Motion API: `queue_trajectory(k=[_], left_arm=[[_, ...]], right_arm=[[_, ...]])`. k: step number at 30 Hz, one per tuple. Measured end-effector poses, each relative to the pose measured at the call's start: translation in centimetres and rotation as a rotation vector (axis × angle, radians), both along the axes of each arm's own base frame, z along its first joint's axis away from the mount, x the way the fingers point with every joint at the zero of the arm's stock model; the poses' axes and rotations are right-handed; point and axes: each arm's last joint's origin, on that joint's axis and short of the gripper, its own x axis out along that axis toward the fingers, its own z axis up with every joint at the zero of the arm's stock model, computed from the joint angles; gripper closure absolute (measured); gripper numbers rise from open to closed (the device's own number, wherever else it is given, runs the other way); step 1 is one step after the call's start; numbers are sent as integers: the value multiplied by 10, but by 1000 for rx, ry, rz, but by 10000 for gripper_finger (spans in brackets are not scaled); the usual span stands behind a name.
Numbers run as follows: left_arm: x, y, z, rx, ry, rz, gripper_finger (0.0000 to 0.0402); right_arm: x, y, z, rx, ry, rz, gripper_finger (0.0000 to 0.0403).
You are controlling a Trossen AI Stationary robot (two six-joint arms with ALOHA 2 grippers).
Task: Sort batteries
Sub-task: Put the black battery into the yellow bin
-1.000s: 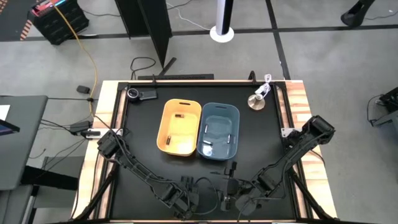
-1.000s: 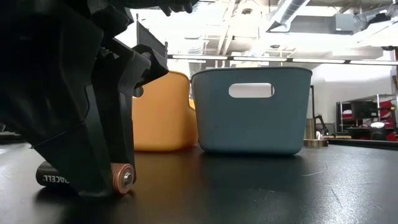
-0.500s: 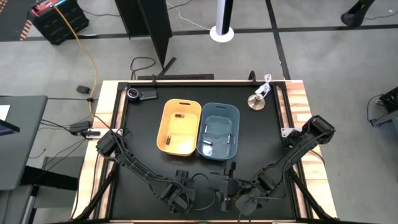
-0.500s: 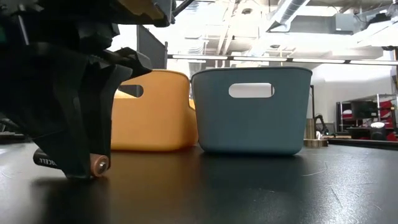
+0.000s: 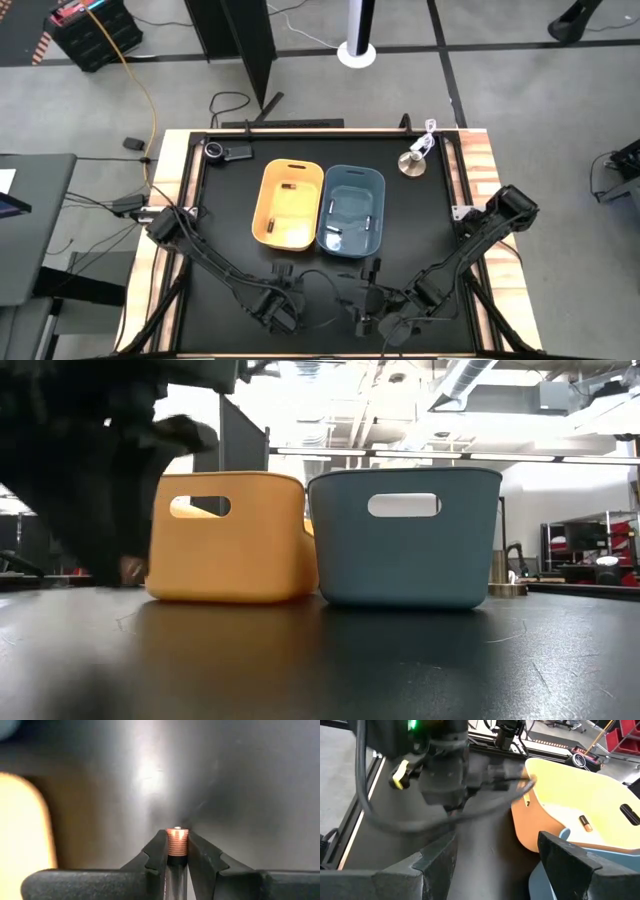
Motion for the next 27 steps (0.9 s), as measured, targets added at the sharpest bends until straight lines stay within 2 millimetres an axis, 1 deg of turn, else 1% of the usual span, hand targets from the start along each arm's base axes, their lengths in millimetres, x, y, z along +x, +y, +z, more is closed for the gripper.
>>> queue_trajectory(k=[6,11,14,19,23,27], left_arm=[[-6,9,21,26,-23,15,349],[-15,21,42,68,-26,33,349],[-21,31,60,90,-51,48,349],[-27,51,86,125,-102,66,349],[-30,71,108,141,-156,72,349],[-32,94,126,157,-197,82,349]], right_arm=[[1,-2,0,-3,3,-7,111],[2,-5,-1,-17,17,-14,111],[3,-7,-2,-22,24,-21,111],[6,-11,-2,-32,29,-30,111],[8,-16,-2,-43,37,-41,111],[11,-20,-3,-50,43,-52,111]])
